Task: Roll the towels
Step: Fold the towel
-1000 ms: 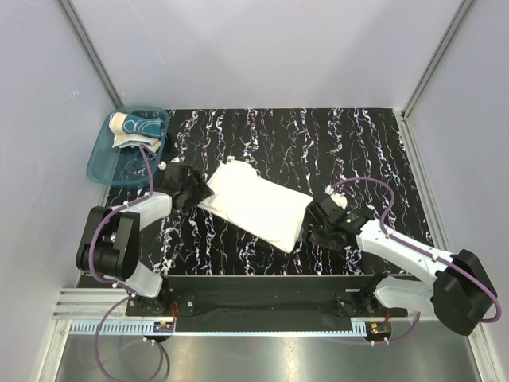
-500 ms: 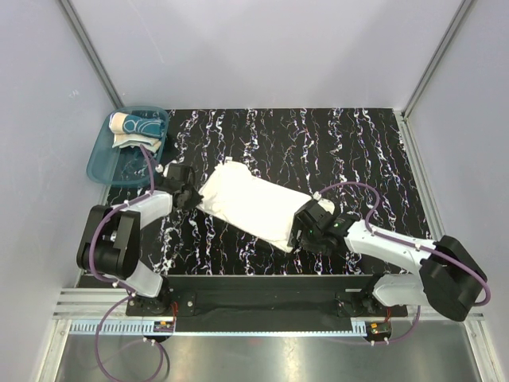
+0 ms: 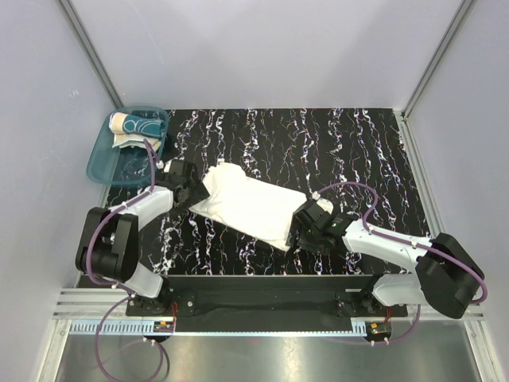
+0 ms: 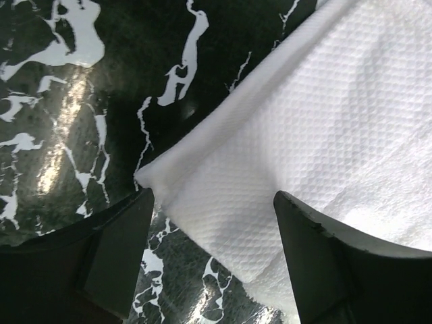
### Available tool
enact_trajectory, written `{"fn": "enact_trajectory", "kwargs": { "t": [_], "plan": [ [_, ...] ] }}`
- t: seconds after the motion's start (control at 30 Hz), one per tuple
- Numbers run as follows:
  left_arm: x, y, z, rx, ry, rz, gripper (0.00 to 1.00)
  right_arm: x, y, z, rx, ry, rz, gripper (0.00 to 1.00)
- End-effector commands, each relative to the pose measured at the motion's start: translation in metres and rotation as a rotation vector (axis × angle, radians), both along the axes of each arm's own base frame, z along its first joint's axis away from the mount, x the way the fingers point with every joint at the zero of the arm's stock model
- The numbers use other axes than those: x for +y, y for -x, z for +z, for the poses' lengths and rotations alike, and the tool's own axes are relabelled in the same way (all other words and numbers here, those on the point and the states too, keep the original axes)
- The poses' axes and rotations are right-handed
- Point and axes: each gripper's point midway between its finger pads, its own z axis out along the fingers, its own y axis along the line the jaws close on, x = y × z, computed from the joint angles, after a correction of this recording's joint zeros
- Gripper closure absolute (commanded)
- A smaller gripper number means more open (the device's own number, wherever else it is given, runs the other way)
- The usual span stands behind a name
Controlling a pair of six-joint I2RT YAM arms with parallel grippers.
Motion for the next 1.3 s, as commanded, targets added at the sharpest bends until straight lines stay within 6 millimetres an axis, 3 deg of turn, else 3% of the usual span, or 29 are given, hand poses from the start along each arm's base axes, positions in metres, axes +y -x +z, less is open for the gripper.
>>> {"fn": "enact_trajectory", "kwargs": {
  "t": [0.0, 0.17, 0.27, 0.5, 0.87, 0.97, 1.0, 1.03, 1.2, 1.27],
  "plan": [
    [0.014, -0.012, 0.030, -0.055, -0.039, 0.036, 0.21, 0.003, 0.000, 0.005, -0.020, -0.022, 0.007, 0.11],
    [0.020, -0.012, 0.055, -0.117, -0.022, 0.049, 0.21, -0.001, 0.002, 0.009, -0.031, -0.021, 0.011, 0.11],
    [0.028, -0.009, 0.058, -0.113, -0.033, 0.069, 0.21, -0.002, 0.003, 0.008, -0.033, -0.017, 0.015, 0.11],
    [0.023, 0.000, 0.017, -0.079, 0.040, 0.089, 0.24, -0.002, 0.003, 0.009, -0.035, -0.017, 0.022, 0.11],
    [0.018, -0.004, -0.010, -0.034, 0.059, 0.095, 0.30, -0.011, 0.007, 0.007, -0.033, 0.014, 0.027, 0.10],
    [0.015, -0.003, -0.018, -0.025, 0.075, 0.092, 0.46, -0.011, 0.007, 0.007, -0.033, 0.016, 0.029, 0.10],
    [0.014, -0.005, -0.018, -0.036, 0.082, 0.090, 0.63, -0.011, 0.006, 0.007, -0.033, 0.016, 0.027, 0.10],
    [0.014, -0.004, -0.018, -0.039, 0.083, 0.091, 0.70, -0.011, 0.007, 0.007, -0.034, 0.017, 0.028, 0.10],
    [0.016, -0.003, -0.014, -0.053, 0.077, 0.099, 0.88, -0.013, 0.004, 0.004, -0.032, 0.038, 0.018, 0.10],
    [0.015, -0.003, -0.012, -0.057, 0.079, 0.092, 1.00, -0.011, 0.001, 0.001, -0.036, 0.038, 0.017, 0.11]
  ]
}}
